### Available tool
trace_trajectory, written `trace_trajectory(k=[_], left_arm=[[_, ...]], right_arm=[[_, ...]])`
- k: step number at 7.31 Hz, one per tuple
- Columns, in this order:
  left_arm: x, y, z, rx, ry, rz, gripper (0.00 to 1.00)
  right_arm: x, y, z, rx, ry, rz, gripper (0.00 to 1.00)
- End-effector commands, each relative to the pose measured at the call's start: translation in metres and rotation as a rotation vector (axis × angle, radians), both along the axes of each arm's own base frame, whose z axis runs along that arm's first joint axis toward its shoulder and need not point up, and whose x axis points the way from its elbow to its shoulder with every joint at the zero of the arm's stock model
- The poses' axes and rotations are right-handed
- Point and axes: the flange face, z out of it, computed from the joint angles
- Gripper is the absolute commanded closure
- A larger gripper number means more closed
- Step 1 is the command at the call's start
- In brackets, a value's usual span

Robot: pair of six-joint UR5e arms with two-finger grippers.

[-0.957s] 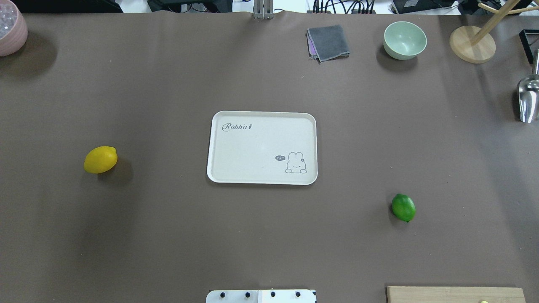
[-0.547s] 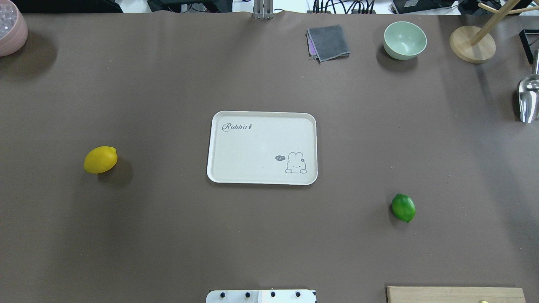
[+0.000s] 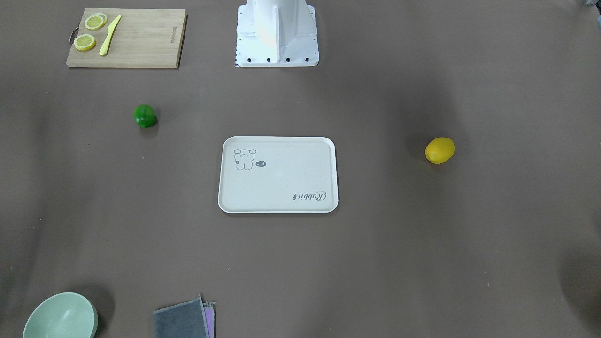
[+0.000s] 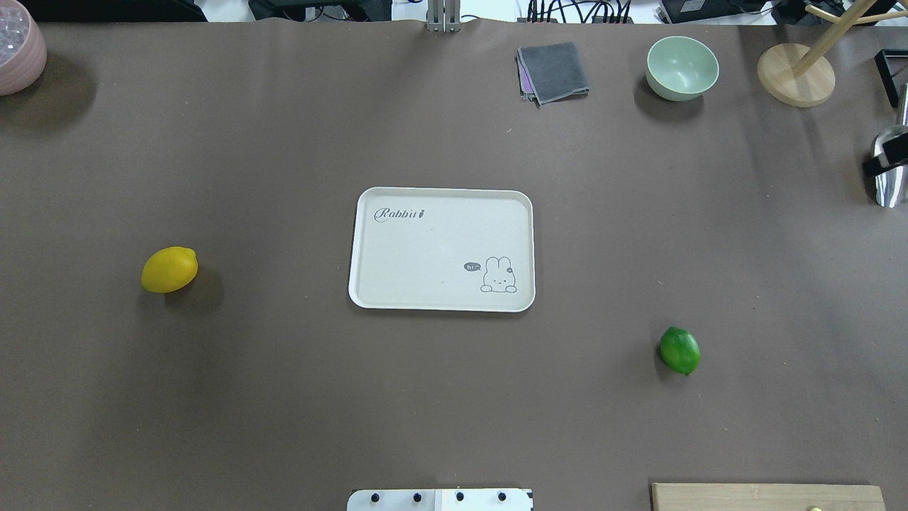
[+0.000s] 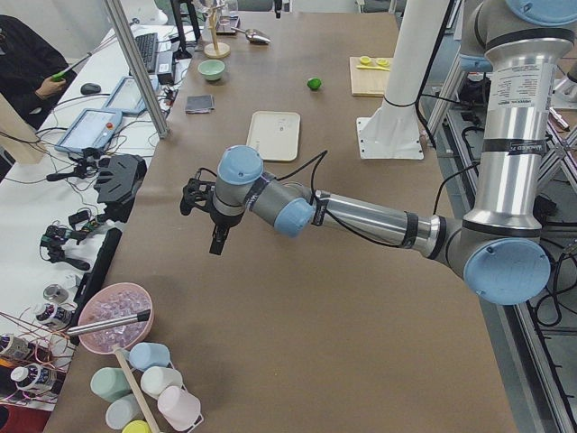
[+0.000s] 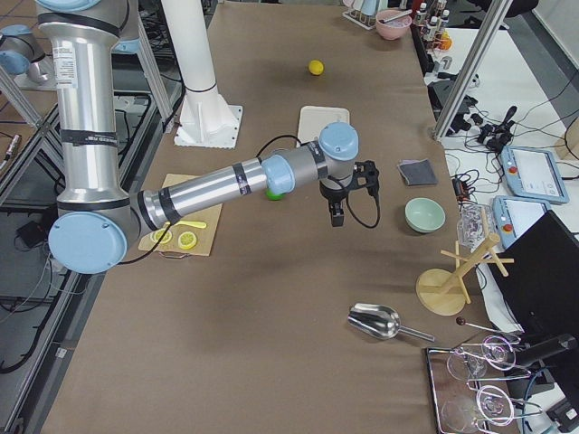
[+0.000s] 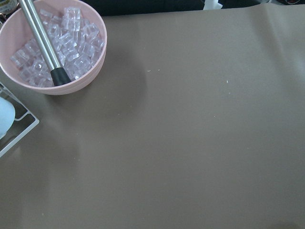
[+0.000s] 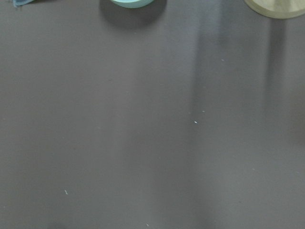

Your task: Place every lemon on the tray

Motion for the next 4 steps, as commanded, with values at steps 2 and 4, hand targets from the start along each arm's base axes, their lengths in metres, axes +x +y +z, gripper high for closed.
trace_trajectory(k=[2,4], left_arm=[[0.023,-0.001,-0.003,-0.011,0.031,-0.007,0.02],[0.038,-0.006,-0.015,-0.015,0.058,-0.016,0.02]], right_arm=[[-0.116,0.021,-0.040,-0.056,-0.073,0.152,0.00],[-0.175,0.052,-0.026,-0.088,-0.027,0.140,0.00]])
